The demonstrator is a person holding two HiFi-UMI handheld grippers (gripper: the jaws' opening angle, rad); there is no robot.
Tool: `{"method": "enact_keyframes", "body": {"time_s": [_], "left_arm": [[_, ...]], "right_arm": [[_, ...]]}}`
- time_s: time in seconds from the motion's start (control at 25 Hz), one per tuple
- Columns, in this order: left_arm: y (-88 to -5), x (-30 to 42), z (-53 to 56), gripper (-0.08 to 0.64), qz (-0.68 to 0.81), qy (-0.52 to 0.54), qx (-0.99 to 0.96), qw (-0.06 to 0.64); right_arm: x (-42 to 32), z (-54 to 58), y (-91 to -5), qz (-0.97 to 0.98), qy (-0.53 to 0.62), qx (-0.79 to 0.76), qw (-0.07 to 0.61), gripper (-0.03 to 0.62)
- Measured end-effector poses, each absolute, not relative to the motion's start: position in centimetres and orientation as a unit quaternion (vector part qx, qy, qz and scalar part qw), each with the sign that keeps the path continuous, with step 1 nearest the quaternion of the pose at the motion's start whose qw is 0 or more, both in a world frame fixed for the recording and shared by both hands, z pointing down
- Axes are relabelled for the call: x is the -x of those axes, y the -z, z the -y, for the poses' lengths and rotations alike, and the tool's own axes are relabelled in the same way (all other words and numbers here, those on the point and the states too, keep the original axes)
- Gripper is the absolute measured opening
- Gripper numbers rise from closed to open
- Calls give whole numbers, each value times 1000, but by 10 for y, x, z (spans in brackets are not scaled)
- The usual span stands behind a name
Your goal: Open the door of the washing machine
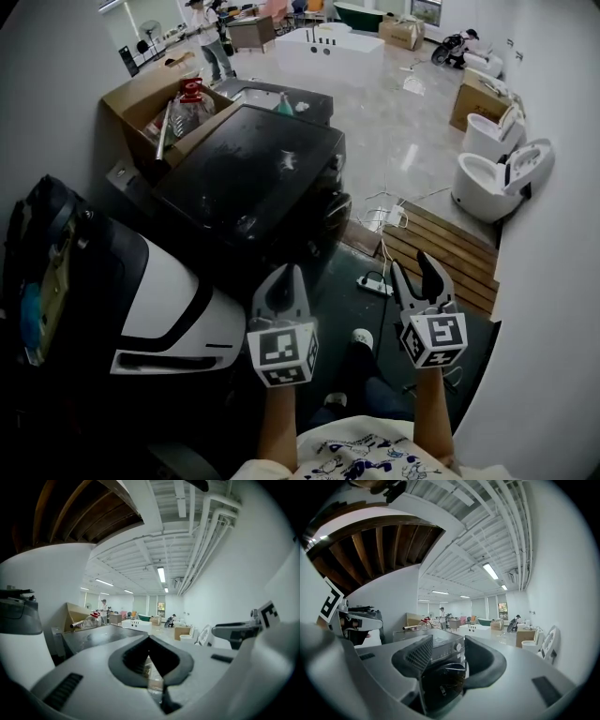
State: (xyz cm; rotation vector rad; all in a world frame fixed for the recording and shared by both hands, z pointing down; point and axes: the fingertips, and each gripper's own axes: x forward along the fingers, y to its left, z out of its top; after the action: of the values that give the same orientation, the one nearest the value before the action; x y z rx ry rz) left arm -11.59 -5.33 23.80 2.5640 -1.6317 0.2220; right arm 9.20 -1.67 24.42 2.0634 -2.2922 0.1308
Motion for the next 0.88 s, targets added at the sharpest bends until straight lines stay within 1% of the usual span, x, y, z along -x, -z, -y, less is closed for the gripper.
{"method": "enact_keyframes", "body": {"time_s": [0.32,0.52,0.88], "left_arm": [[-239,80,133,2,553,-85,-827,47],[-247,62,178,3,568,-98,-815,58],[-278,42,229,3,584,-128,-798,80]], "right_arm": [[-119,108,-254,770,-59,-635,35,206],[-134,162,-262,790,-64,-607,54,206],[-147,216,-304,814,-98,-567,81,206]]}}
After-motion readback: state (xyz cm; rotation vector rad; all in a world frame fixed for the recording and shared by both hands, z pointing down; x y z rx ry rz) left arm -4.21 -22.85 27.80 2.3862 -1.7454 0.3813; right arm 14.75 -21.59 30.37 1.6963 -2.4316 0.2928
